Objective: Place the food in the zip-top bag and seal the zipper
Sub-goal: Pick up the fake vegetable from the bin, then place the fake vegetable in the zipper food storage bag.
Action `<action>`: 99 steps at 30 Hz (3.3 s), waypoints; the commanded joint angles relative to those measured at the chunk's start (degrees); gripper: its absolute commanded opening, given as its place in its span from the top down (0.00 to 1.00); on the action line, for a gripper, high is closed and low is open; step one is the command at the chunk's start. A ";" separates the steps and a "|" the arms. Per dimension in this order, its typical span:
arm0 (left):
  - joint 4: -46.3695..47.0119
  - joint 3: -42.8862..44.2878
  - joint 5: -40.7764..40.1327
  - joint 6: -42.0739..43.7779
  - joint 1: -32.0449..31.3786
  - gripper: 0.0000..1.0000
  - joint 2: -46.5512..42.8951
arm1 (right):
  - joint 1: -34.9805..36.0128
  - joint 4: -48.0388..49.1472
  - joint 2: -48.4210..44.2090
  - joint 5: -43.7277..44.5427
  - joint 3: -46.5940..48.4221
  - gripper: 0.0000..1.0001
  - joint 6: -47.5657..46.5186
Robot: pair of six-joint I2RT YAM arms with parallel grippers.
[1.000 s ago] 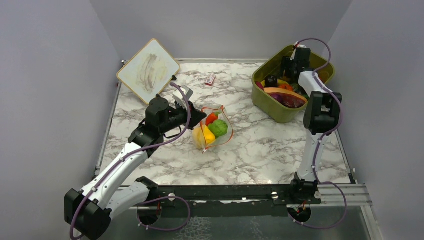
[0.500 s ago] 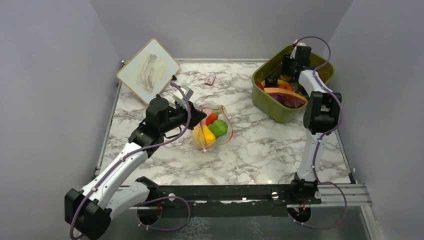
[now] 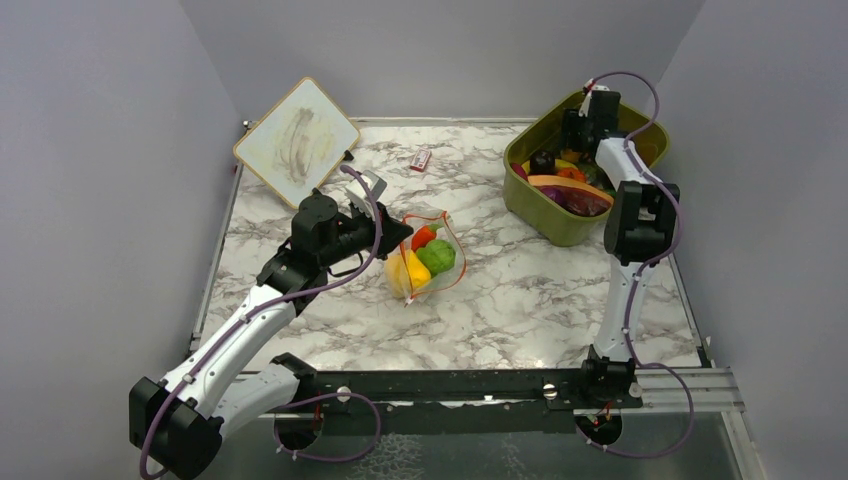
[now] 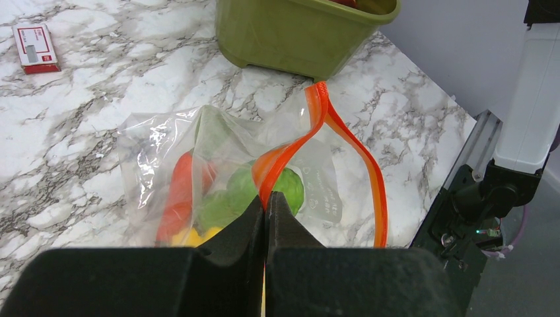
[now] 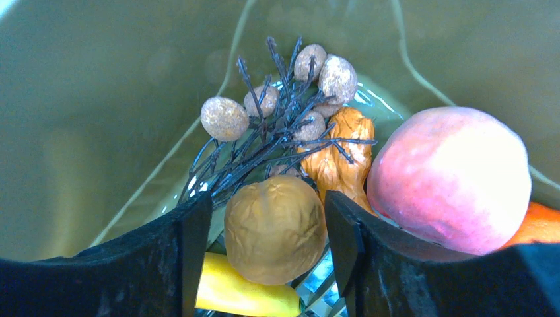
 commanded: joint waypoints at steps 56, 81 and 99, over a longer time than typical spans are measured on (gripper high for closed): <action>2.68 -2.72 -6.16 2.33 0.03 1.00 -3.03 | 18.94 6.22 -60.47 -23.93 -49.29 0.60 12.93; 2.38 -2.26 -3.35 1.51 0.04 1.00 -1.30 | 40.06 19.70 -71.74 -30.09 -60.07 0.60 25.56; 0.81 -0.97 -2.24 0.73 0.03 1.00 -1.42 | 55.90 20.68 -54.81 -6.59 -52.93 0.57 12.81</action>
